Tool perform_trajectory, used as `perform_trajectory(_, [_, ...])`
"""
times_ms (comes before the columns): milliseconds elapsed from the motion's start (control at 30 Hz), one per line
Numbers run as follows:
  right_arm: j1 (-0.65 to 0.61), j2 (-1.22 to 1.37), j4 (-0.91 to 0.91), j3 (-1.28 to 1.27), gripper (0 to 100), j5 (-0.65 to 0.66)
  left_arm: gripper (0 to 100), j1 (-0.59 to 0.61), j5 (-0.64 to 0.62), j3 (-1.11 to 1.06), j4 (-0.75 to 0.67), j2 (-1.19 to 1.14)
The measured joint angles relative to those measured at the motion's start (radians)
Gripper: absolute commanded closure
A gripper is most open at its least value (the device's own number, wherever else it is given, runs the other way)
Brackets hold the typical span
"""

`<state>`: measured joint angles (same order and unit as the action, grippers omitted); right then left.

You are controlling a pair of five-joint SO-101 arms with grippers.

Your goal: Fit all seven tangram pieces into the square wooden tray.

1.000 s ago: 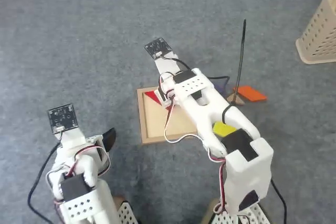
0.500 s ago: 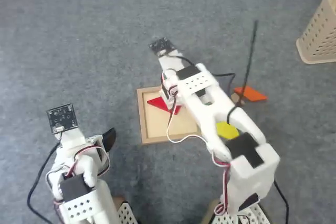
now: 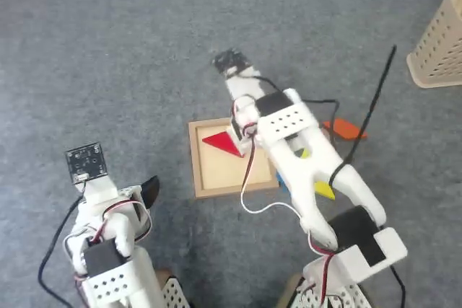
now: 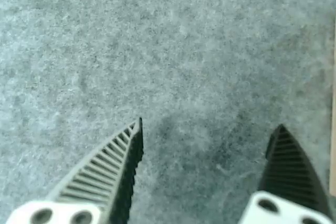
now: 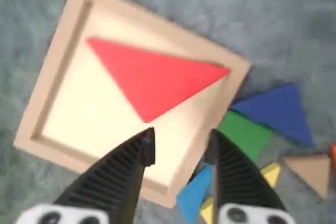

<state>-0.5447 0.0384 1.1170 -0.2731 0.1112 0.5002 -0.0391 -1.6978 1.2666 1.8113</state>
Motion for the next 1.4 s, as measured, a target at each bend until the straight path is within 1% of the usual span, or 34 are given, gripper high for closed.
perform_trajectory(167, [-0.026,0.054,-0.069,-0.087,80.0,0.000,65,0.000,0.000,0.000,0.000,0.000])
perform_trajectory(433, [-0.041,0.173,-0.147,-0.089,80.0,0.003,65,0.000,0.000,0.000,0.000,0.000])
perform_trajectory(833, [-0.043,0.272,-0.150,0.034,80.0,0.002,65,0.000,0.000,0.000,0.000,0.000])
perform_trajectory(1033, [-0.043,0.272,-0.150,0.037,80.0,-0.002,65,0.000,0.000,0.000,0.000,0.000])
perform_trajectory(1133, [-0.043,0.272,-0.146,0.038,80.0,-0.063,65,0.000,0.000,0.000,0.000,0.000])
perform_trajectory(1200, [-0.043,0.270,-0.132,0.037,80.0,-0.081,65,0.000,0.000,0.000,0.000,0.000])
perform_trajectory(1300, [-0.043,0.212,-0.133,-0.018,80.0,-0.089,65,0.000,0.000,0.000,0.000,0.000])
perform_trajectory(1400, [-0.035,0.109,-0.190,-0.120,80.0,-0.091,65,0.000,0.000,0.000,0.000,0.000])
